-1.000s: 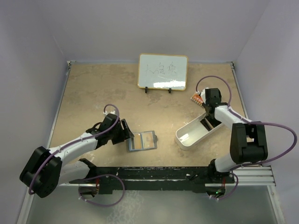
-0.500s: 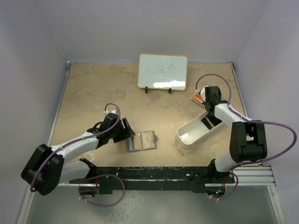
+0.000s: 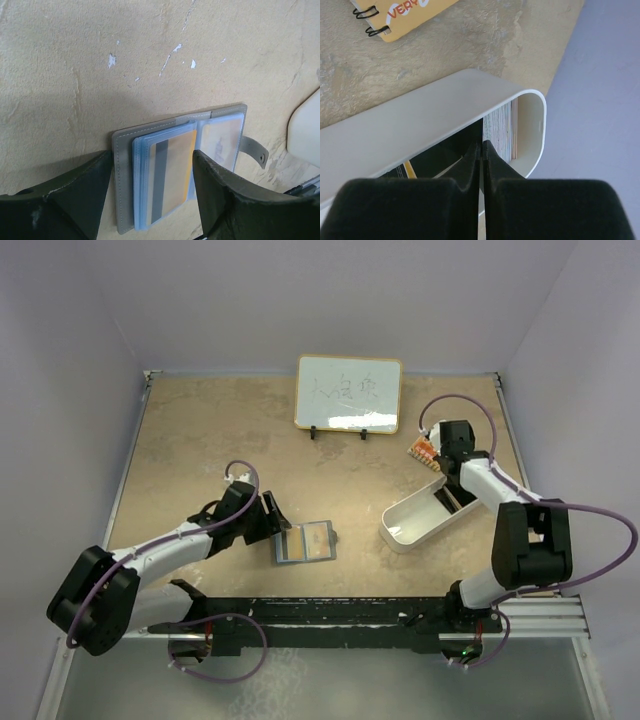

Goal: Put the credit cards into the card holder
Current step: Pick up the credit card from the storage box.

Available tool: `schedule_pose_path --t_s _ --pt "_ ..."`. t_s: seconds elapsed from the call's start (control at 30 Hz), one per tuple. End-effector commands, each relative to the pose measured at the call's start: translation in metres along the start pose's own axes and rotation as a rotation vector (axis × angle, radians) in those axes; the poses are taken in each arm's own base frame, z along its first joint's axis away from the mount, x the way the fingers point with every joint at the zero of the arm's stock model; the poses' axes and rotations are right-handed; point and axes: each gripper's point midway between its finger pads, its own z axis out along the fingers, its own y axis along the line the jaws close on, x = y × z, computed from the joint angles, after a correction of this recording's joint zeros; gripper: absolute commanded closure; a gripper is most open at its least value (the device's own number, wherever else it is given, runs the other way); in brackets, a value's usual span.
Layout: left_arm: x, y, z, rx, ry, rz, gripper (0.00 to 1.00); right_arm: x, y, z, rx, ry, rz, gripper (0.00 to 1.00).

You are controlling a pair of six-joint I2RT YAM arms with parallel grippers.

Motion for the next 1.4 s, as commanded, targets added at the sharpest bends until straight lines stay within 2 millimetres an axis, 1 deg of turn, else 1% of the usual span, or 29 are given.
schedule_pose_path --t_s 0.0,0.1,0.23,0.3,0.4,0.5,0.6,0.63,0.7,0.77,0.87,0.93,1.0,1.07,1.13,1.2,1.27,1.37 --pt "0.000 -0.006 -0.006 0.017 0.016 0.030 0.37 -0.017 -0.020 -0.023 0.007 -0.063 0.070 1.00" --pt "-0.001 -0.009 -0.014 0.024 0.014 0.039 0.37 -0.016 -0.012 -0.037 -0.069 -0.054 0.114 1.00" --pt "-0.003 -0.018 -0.023 0.059 0.013 0.032 0.37 -0.017 -0.016 -0.053 -0.090 -0.043 0.182 1.00" --pt "-0.006 -0.023 -0.028 0.074 0.004 0.033 0.37 -0.023 -0.020 -0.063 -0.104 -0.067 0.216 1.00" --pt "-0.013 -0.033 -0.036 0.102 -0.020 0.036 0.37 -0.034 -0.020 -0.080 -0.157 -0.122 0.280 1.00" --pt "-0.020 -0.042 -0.045 0.137 -0.048 0.042 0.37 -0.043 -0.030 -0.096 -0.165 -0.140 0.362 1.00" --pt "-0.028 -0.057 -0.054 0.206 -0.084 0.070 0.37 -0.054 -0.037 -0.115 -0.203 -0.135 0.422 1.00" --pt "-0.031 -0.065 -0.058 0.246 -0.099 0.089 0.37 -0.060 -0.035 -0.122 -0.237 -0.147 0.442 1.00" --pt "-0.039 -0.075 -0.069 0.304 -0.153 0.118 0.38 -0.074 -0.020 -0.137 -0.357 -0.196 0.456 1.00" --pt "-0.050 -0.082 -0.082 0.337 -0.220 0.123 0.38 -0.085 -0.008 -0.152 -0.436 -0.248 0.486 1.00" --pt "-0.060 -0.089 -0.096 0.354 -0.269 0.109 0.38 -0.105 0.009 -0.176 -0.565 -0.342 0.582 1.00" --pt "-0.057 -0.088 -0.096 0.340 -0.241 0.111 0.38 -0.115 0.027 -0.191 -0.663 -0.375 0.615 1.00" --pt "-0.053 -0.088 -0.090 0.318 -0.198 0.093 0.39 -0.124 0.047 -0.205 -0.746 -0.403 0.612 1.00" --pt "-0.048 -0.094 -0.088 0.352 -0.160 0.068 0.40 -0.135 0.068 -0.223 -0.827 -0.448 0.604 1.00" --pt "-0.047 -0.104 -0.092 0.411 -0.154 0.034 0.41 -0.145 0.091 -0.242 -0.958 -0.498 0.615 1.00" --pt "-0.050 -0.113 -0.101 0.468 -0.176 -0.001 0.42 -0.150 0.113 -0.251 -1.061 -0.521 0.640 1.00" --pt "-0.052 -0.116 -0.105 0.488 -0.188 -0.042 0.42 -0.155 0.135 -0.259 -1.157 -0.520 0.656 1.00" --pt "-0.049 -0.114 -0.102 0.501 -0.175 -0.099 0.42 -0.156 0.171 -0.269 -1.255 -0.484 0.630 1.00"
